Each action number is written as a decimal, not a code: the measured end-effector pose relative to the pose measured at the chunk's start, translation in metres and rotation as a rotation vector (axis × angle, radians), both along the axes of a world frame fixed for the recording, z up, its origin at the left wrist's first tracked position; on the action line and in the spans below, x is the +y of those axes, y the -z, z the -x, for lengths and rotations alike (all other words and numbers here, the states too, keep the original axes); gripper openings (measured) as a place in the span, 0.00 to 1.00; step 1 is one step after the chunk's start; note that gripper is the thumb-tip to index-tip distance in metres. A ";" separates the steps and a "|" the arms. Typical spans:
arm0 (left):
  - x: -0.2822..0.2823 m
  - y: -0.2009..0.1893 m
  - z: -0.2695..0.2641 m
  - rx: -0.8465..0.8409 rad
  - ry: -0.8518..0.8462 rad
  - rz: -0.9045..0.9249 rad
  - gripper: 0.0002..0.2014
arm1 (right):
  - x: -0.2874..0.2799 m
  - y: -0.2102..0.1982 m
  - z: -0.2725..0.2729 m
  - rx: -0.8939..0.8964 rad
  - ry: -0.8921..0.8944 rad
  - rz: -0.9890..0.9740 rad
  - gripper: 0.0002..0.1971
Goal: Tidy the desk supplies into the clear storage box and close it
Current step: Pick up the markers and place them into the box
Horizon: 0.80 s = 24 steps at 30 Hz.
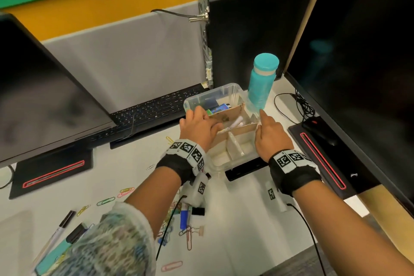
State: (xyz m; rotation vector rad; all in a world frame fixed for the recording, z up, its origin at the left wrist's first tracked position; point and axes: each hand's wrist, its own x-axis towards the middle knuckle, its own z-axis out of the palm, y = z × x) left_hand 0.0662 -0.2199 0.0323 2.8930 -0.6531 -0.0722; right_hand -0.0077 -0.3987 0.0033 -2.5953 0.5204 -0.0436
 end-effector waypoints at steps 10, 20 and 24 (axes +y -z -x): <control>0.081 0.001 0.012 -0.061 -0.078 0.272 0.18 | 0.025 -0.038 -0.034 0.009 -0.359 0.308 0.19; 0.060 0.012 0.029 0.179 0.146 0.205 0.24 | 0.029 -0.054 -0.091 0.514 -0.523 0.235 0.23; 0.055 0.025 0.028 0.211 0.167 0.290 0.19 | 0.034 -0.053 -0.088 0.547 -0.525 0.282 0.20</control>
